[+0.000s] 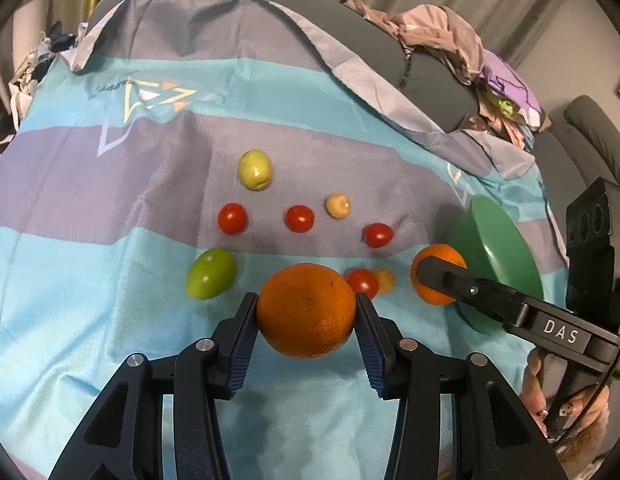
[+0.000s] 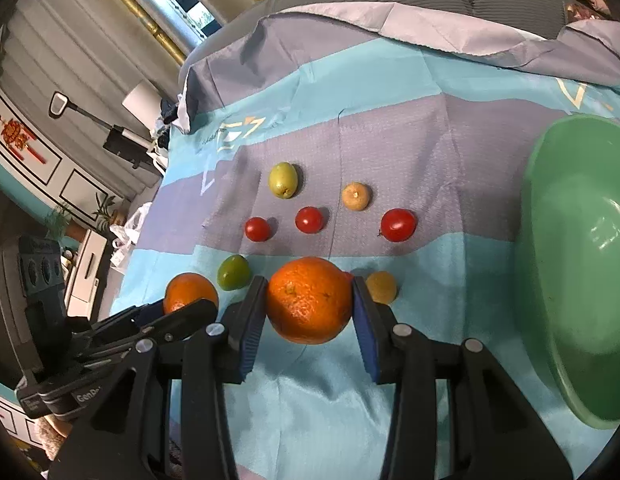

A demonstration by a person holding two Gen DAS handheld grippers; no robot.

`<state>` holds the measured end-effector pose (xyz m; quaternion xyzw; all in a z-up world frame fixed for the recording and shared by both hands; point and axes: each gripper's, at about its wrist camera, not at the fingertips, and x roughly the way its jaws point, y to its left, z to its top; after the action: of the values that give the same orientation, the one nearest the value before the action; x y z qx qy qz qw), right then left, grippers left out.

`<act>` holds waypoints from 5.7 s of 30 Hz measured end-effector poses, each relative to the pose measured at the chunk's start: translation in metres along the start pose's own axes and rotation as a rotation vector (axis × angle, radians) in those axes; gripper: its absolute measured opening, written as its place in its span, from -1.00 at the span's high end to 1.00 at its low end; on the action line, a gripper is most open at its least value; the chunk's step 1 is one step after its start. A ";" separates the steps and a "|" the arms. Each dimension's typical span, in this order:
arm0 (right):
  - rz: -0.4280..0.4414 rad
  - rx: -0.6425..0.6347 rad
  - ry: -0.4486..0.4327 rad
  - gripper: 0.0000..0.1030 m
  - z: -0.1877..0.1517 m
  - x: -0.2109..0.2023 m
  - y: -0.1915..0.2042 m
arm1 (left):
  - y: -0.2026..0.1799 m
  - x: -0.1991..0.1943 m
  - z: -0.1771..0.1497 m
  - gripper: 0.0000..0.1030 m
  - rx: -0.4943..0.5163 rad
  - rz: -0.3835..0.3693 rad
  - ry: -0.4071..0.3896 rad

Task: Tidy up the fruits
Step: 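Carry both held oranges over the green bowl with both tools, then open both tools to drop the oranges into the green bowl, then grasp the green apple with the left tool while the right tool grasps the yellow lemon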

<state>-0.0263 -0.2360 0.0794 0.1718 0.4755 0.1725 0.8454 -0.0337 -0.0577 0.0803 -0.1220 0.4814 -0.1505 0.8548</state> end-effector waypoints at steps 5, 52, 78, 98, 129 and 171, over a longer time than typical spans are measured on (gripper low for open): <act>0.009 0.014 -0.037 0.18 -0.001 -0.017 -0.005 | -0.018 -0.006 0.002 0.08 0.050 0.027 -0.035; -0.140 0.230 -0.345 0.17 0.001 -0.159 -0.124 | -0.207 0.050 0.026 0.08 0.228 -0.192 -0.037; -0.238 0.338 -0.318 0.17 -0.002 -0.165 -0.176 | -0.242 0.094 0.015 0.08 0.287 -0.235 0.051; -0.296 0.349 -0.260 0.17 0.000 -0.154 -0.188 | -0.248 0.109 0.006 0.08 0.306 -0.217 0.087; -0.329 0.317 -0.194 0.16 0.001 -0.136 -0.185 | -0.244 0.118 0.001 0.08 0.292 -0.186 0.112; -0.004 0.008 -0.067 -0.28 0.013 -0.044 -0.011 | 0.044 -0.013 0.024 0.02 -0.108 0.138 -0.082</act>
<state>-0.0351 -0.2678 0.1139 0.1801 0.4480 0.1630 0.8604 -0.0130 -0.0108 0.0874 -0.1405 0.4606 -0.0602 0.8744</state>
